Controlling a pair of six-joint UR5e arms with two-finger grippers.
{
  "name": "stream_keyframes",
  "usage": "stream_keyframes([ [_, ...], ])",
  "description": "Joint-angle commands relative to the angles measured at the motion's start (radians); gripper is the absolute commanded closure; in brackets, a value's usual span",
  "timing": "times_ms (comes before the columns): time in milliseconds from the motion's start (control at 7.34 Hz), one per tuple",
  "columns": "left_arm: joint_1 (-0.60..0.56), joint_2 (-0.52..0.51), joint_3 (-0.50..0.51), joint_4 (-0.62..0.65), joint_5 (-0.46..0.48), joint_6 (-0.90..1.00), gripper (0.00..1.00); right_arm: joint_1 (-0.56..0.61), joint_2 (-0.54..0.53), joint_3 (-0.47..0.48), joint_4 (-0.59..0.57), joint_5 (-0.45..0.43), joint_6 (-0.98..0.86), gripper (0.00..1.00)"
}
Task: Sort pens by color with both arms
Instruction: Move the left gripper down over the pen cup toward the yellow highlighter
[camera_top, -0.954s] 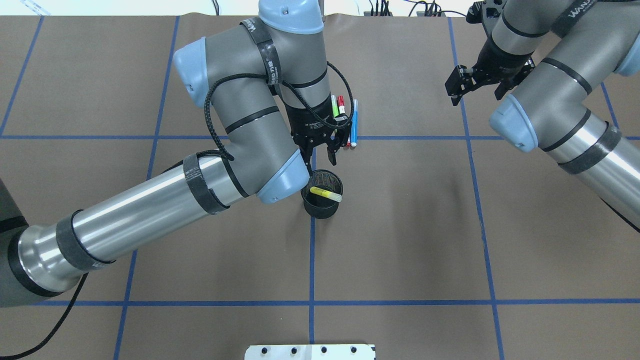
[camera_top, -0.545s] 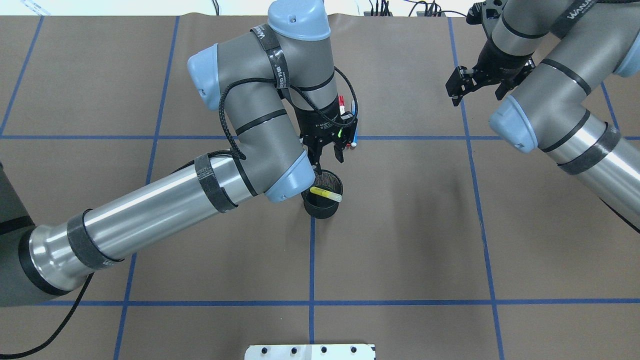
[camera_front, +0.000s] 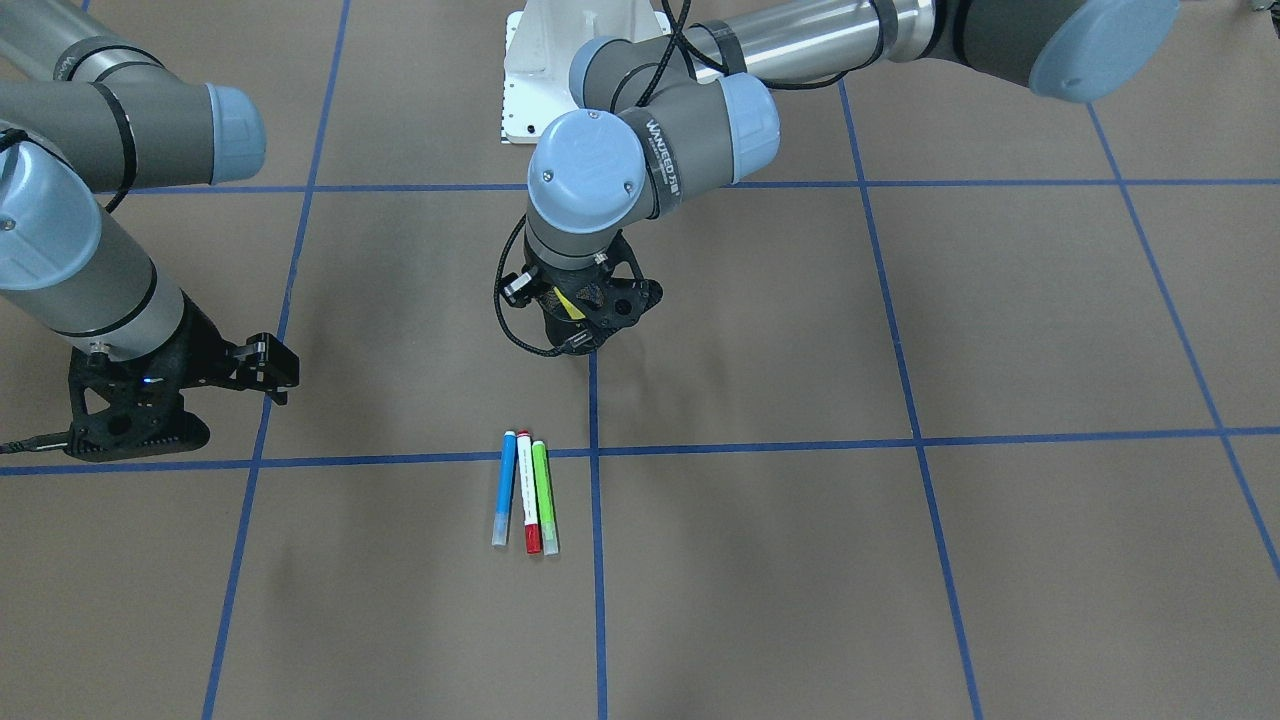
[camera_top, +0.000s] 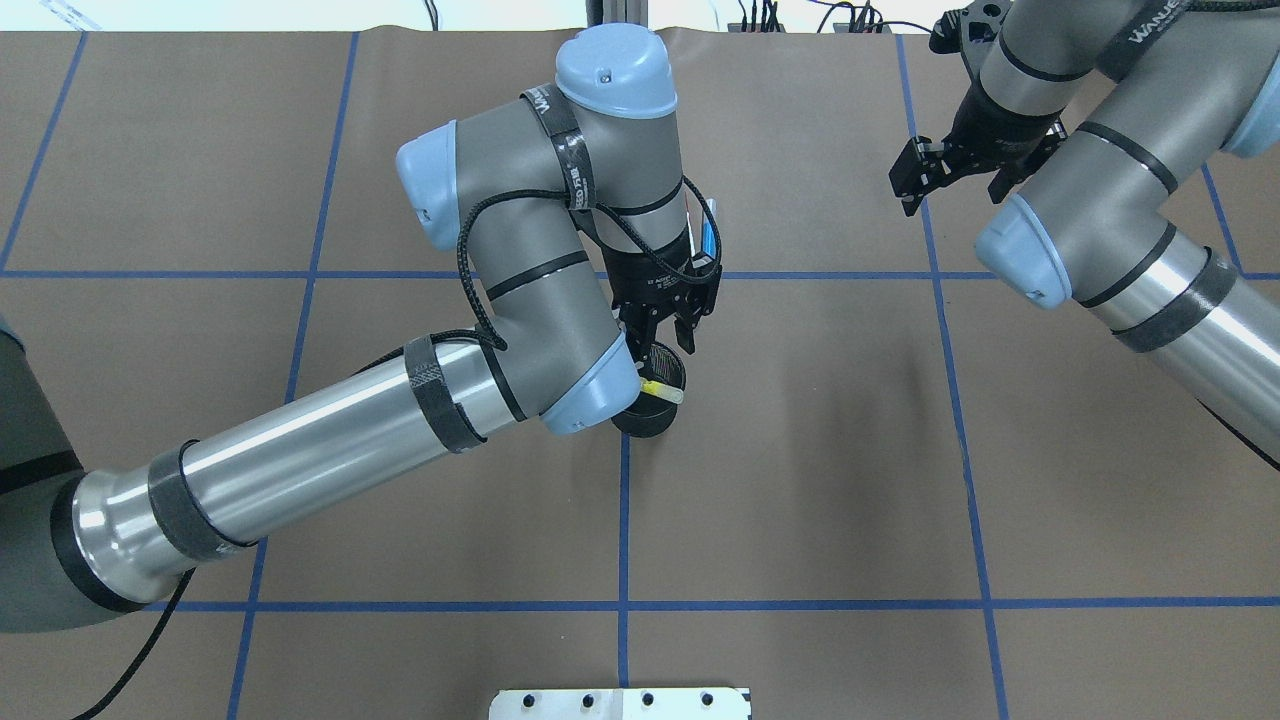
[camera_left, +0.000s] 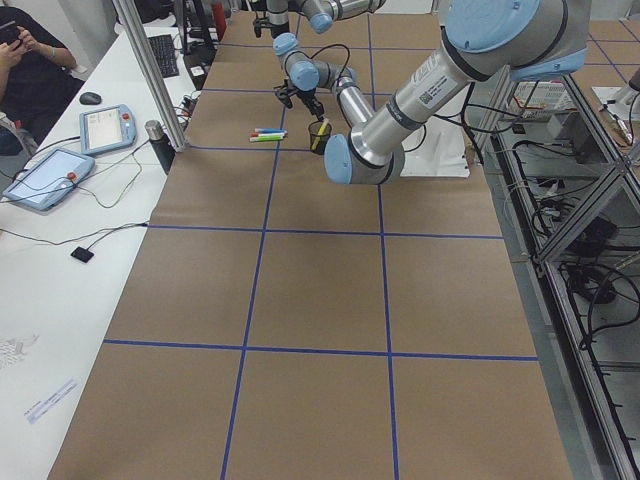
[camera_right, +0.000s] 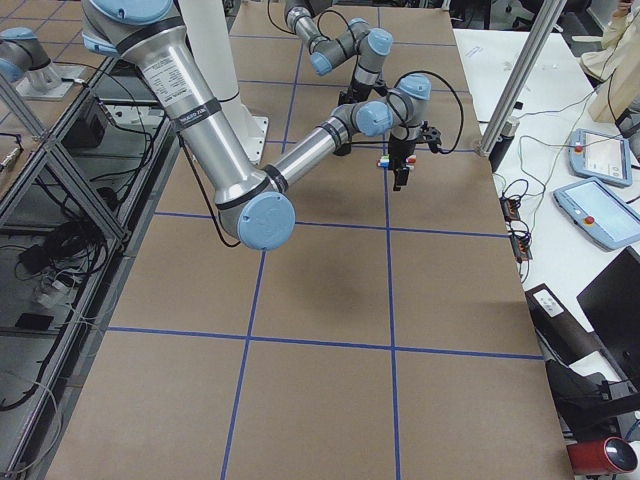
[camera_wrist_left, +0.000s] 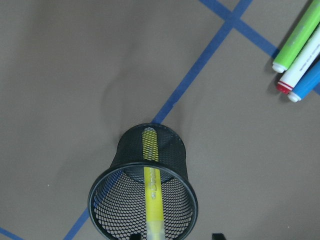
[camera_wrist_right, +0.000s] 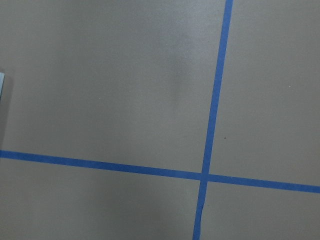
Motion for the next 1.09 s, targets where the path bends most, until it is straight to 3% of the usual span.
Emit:
stream_keyframes([
  [0, 0.019, 0.000, -0.003, 0.000, 0.000, -0.017, 0.43, -0.007, 0.000, -0.002, 0.001, -0.001, 0.001, 0.02],
  [954, 0.022, 0.010, -0.007, -0.006, 0.005, 0.000, 0.50, -0.013, 0.001, -0.002, 0.002, -0.001, 0.003, 0.02],
])
